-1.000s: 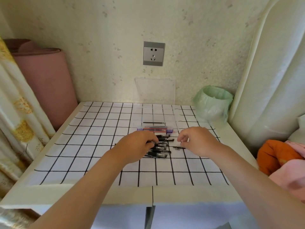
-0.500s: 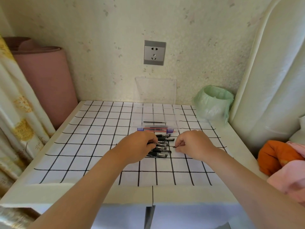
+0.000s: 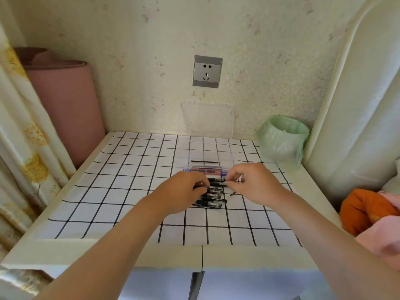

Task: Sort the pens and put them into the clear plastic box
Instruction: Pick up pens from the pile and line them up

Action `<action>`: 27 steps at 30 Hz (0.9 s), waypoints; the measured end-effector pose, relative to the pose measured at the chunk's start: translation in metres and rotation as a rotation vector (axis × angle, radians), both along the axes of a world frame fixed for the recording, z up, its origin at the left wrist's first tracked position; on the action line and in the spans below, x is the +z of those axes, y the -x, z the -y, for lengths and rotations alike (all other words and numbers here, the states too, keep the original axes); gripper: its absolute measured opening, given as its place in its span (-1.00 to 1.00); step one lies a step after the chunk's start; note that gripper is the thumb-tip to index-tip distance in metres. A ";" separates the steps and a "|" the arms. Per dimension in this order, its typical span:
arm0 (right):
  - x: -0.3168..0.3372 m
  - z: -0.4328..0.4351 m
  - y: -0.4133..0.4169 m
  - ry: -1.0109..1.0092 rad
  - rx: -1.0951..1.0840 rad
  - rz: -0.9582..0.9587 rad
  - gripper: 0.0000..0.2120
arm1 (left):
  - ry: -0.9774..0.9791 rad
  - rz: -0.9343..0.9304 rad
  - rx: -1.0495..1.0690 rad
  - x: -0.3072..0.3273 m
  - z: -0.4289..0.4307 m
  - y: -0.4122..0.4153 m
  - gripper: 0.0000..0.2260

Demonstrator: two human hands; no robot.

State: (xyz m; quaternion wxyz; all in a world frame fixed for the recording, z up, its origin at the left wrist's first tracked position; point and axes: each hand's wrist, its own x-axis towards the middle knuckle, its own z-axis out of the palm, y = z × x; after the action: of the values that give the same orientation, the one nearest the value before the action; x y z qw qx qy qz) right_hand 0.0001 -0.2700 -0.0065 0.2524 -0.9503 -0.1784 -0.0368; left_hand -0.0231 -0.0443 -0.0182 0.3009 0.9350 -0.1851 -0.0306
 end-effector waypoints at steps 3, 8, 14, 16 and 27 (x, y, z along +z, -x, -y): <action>0.003 -0.014 0.010 -0.129 0.059 -0.053 -0.92 | 0.040 -0.006 -0.009 0.001 0.000 0.000 -0.85; 0.003 -0.027 0.014 -0.207 0.095 -0.100 -0.94 | 0.073 0.012 -0.019 0.000 0.000 0.000 -0.87; -0.002 -0.031 0.011 -0.223 0.105 -0.122 -0.92 | 0.117 -0.003 -0.012 0.000 -0.003 0.000 -0.89; -0.004 -0.033 0.010 -0.235 0.111 -0.124 -0.94 | 0.136 -0.021 -0.001 -0.001 -0.004 0.000 -0.90; -0.007 -0.041 0.013 -0.232 0.058 -0.078 -0.91 | 0.227 -0.085 0.045 0.003 -0.011 -0.003 -0.92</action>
State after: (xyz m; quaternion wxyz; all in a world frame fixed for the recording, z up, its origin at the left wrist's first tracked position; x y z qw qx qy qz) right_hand -0.0127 -0.2294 -0.0134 0.3684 -0.9099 -0.1904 -0.0130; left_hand -0.0201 -0.0331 -0.0152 0.4130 0.8967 -0.1536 -0.0424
